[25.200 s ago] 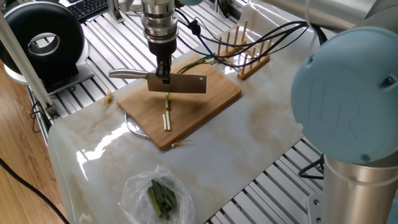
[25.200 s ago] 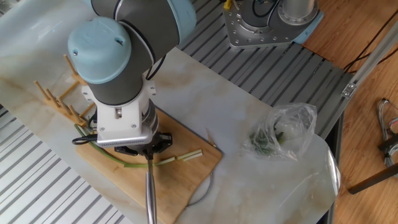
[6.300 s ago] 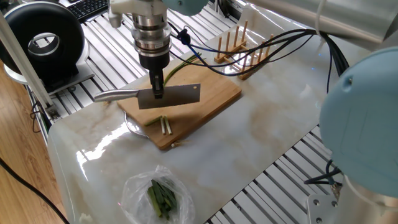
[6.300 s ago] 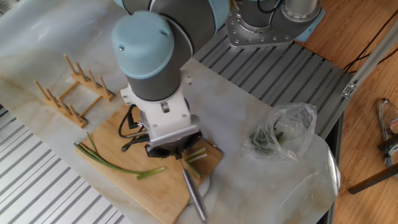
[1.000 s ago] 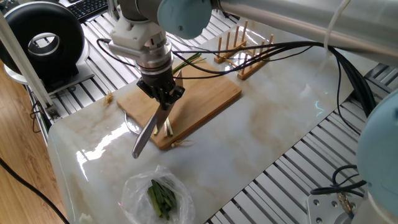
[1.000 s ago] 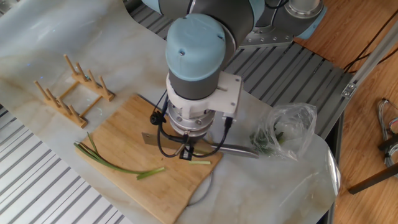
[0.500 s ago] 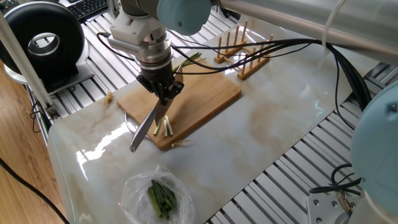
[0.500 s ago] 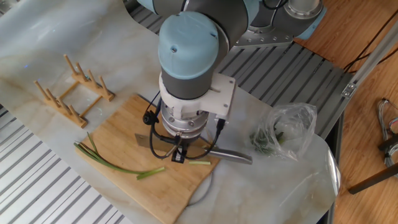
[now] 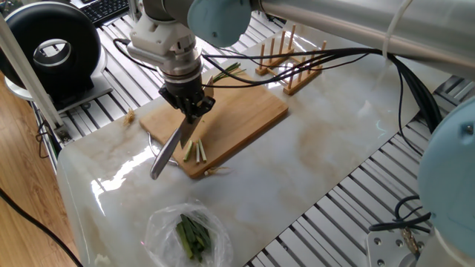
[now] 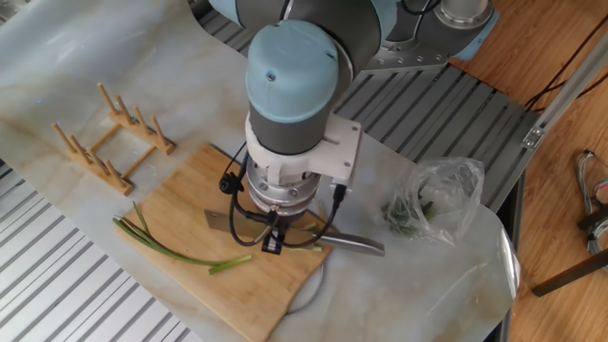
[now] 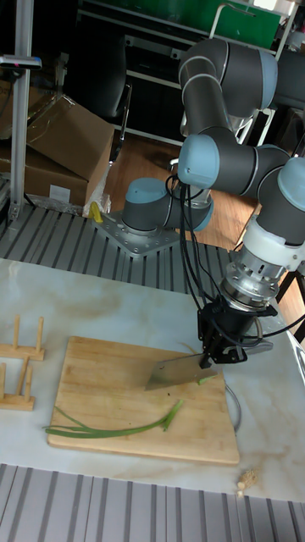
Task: Chop the green garlic
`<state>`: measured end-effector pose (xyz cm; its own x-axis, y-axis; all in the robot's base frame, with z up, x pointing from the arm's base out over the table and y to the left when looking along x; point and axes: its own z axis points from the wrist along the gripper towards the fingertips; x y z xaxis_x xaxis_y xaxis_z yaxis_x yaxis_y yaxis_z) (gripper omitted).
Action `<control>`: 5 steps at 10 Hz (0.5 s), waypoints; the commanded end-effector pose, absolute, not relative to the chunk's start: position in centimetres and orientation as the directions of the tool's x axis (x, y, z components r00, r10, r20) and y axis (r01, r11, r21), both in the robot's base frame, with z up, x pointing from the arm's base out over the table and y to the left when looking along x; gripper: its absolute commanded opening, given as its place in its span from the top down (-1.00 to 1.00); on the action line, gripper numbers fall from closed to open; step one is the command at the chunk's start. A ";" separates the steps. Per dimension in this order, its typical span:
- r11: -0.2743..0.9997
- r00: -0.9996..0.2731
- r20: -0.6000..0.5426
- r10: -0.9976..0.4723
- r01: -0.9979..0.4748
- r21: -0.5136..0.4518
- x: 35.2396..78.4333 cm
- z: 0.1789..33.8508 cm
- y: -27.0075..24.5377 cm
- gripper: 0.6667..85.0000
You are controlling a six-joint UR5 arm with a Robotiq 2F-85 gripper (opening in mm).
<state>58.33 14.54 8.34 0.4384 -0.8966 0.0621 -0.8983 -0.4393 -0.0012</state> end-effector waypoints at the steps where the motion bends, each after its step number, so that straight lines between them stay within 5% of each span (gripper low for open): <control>1: -0.477 0.476 0.031 -0.879 -0.877 -0.058 59.4 8.3 16.4 0.98; 5: -0.544 0.545 0.000 -0.839 -0.837 -0.067 59.2 7.8 17.4 0.98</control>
<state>59.28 16.63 8.00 0.5154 -0.8565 0.0265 -0.8546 -0.5160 -0.0574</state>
